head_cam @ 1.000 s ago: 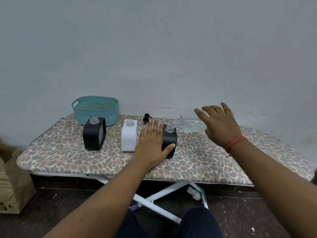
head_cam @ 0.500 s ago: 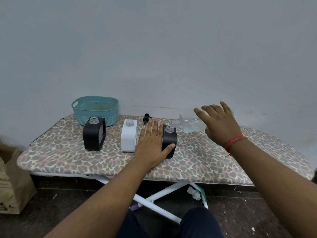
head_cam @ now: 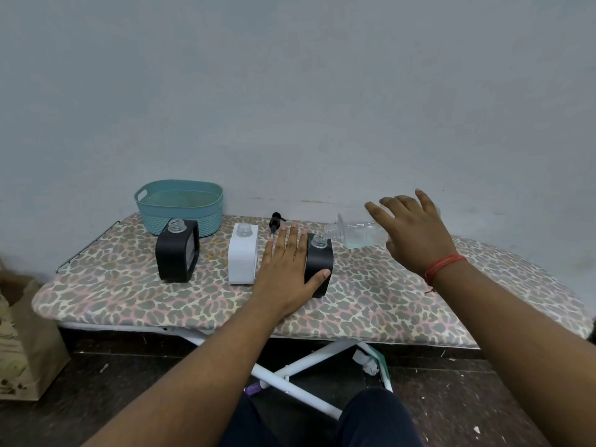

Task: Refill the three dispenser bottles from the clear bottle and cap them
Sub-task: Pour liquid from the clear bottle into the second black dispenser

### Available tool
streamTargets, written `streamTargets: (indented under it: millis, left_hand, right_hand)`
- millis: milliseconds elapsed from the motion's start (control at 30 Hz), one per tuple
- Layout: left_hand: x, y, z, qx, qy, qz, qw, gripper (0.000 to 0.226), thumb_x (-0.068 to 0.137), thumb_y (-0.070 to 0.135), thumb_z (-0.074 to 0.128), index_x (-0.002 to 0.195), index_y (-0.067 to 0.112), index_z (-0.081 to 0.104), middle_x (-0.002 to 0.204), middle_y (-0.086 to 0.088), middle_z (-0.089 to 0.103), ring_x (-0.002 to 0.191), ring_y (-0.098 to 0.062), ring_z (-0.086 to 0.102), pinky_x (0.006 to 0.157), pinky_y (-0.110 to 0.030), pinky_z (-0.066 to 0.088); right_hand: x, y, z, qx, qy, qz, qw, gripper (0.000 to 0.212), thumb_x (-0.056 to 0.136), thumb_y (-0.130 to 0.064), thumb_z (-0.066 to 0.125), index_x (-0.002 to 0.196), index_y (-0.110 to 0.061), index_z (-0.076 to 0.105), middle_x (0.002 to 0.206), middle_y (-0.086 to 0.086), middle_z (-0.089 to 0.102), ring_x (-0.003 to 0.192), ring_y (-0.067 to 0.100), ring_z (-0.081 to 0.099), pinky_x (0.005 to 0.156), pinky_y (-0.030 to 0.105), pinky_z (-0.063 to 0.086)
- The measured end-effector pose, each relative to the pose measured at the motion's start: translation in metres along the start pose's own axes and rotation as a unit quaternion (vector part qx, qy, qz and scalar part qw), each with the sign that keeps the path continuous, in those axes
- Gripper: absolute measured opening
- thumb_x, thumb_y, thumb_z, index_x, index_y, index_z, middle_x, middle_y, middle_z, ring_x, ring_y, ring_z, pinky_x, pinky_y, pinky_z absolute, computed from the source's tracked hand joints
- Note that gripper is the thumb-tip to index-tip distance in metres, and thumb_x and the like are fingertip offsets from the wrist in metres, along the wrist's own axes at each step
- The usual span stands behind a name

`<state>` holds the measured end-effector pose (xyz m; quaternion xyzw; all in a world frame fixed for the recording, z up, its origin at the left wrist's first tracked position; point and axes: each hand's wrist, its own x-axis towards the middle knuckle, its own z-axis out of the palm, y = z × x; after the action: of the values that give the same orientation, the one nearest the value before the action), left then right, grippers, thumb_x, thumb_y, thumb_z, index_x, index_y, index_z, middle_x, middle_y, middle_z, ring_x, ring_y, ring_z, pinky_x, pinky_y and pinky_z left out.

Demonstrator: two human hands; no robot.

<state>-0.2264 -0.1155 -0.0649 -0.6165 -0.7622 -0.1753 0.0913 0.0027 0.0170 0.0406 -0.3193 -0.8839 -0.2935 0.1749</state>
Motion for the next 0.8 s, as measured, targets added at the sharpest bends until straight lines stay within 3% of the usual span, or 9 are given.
streamTargets:
  millis: [333, 533, 667, 800]
  left_hand:
    - [-0.004, 0.0, -0.002, -0.019, -0.003, 0.0, 1.0, 0.098, 0.091, 0.082, 0.008, 0.163, 0.02, -0.014, 0.168, -0.002, -0.028, 0.153, -0.018, -0.031, 0.125, -0.044, -0.012]
    - [-0.004, 0.001, -0.001, -0.019, -0.011, -0.006, 1.0, 0.095, 0.094, 0.079, 0.013, 0.163, 0.019, -0.014, 0.169, -0.005, -0.023, 0.155, -0.02, -0.026, 0.128, -0.048, -0.005]
    - [-0.005, 0.002, 0.0, -0.029, -0.013, -0.01, 0.999, 0.094, 0.095, 0.078, 0.014, 0.163, 0.019, -0.013, 0.17, -0.005, -0.021, 0.155, -0.02, -0.026, 0.128, -0.048, -0.004]
    - [-0.006, 0.002, 0.003, -0.044, -0.009, -0.016, 0.999, 0.092, 0.097, 0.076, 0.019, 0.163, 0.02, -0.014, 0.17, -0.004, -0.021, 0.155, -0.02, -0.025, 0.128, -0.047, -0.004]
  right_hand:
    - [-0.021, -0.014, 0.024, 0.082, -0.023, 0.065, 0.994, 0.081, 0.076, -0.02, 0.076, 0.148, -0.023, 0.039, 0.141, 0.005, 0.054, 0.127, 0.03, 0.052, 0.114, 0.055, 0.033]
    - [-0.038, -0.033, 0.042, 0.194, -0.044, 0.119, 0.973, 0.087, 0.076, -0.026, 0.079, 0.149, -0.021, 0.034, 0.138, 0.007, 0.054, 0.117, 0.029, 0.056, 0.096, 0.045, 0.05]
    - [-0.043, -0.048, 0.056, 0.361, -0.029, 0.226, 0.904, 0.083, 0.082, -0.026, 0.077, 0.151, -0.021, 0.032, 0.145, 0.005, 0.049, 0.127, 0.025, 0.052, 0.104, 0.043, 0.048]
    - [-0.041, -0.056, 0.062, 0.461, 0.029, 0.321, 0.827, 0.076, 0.08, -0.026, 0.078, 0.143, -0.022, 0.035, 0.132, 0.001, 0.051, 0.116, 0.019, 0.053, 0.094, 0.034, 0.048]
